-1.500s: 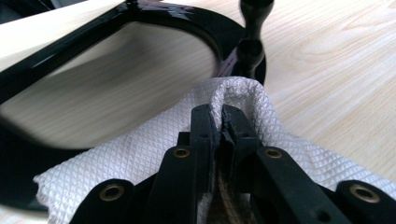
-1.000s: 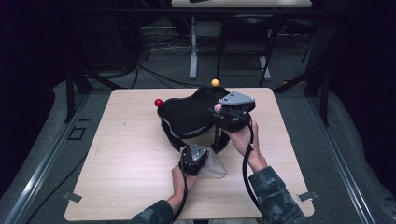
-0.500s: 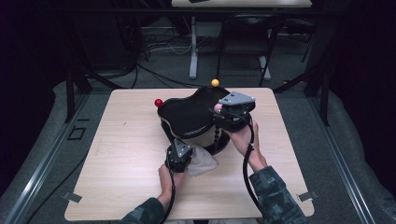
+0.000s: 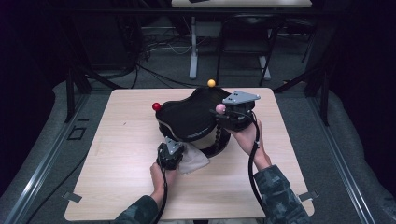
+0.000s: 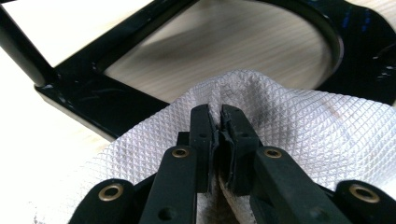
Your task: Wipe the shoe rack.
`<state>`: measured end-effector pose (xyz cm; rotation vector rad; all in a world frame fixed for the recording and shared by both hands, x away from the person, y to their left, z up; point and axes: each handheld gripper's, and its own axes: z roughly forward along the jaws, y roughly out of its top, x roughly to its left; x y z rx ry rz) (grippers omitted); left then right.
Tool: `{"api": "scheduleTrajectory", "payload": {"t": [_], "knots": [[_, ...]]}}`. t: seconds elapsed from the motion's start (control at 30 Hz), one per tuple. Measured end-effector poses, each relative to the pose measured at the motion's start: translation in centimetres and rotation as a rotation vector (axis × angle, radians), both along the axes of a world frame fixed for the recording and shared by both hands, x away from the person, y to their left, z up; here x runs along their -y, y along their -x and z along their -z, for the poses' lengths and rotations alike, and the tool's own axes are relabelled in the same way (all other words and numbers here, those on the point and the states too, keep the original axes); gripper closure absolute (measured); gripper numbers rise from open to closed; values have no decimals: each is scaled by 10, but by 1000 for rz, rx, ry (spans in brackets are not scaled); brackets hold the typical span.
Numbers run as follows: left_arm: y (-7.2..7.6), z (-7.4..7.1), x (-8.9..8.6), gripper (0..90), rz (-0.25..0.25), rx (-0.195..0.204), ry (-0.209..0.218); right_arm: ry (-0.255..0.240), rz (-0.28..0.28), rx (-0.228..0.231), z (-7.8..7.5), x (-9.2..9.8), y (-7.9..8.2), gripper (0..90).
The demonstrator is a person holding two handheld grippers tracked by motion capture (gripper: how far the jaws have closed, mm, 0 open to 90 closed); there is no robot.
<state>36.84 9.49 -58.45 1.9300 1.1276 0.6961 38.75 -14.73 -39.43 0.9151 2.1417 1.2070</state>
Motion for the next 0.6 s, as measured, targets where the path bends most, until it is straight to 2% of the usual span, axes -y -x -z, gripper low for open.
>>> {"api": "scheduleTrajectory", "payload": {"t": [0.23, 0.6], "knots": [[-6, 1, -13, 831, -34, 13, -11, -4, -29, -8, 0, 5, -1, 601], [-26, 1, -35, 831, -113, 12, -28, -7, -25, -7, 0, 5, -1, 601]]}}
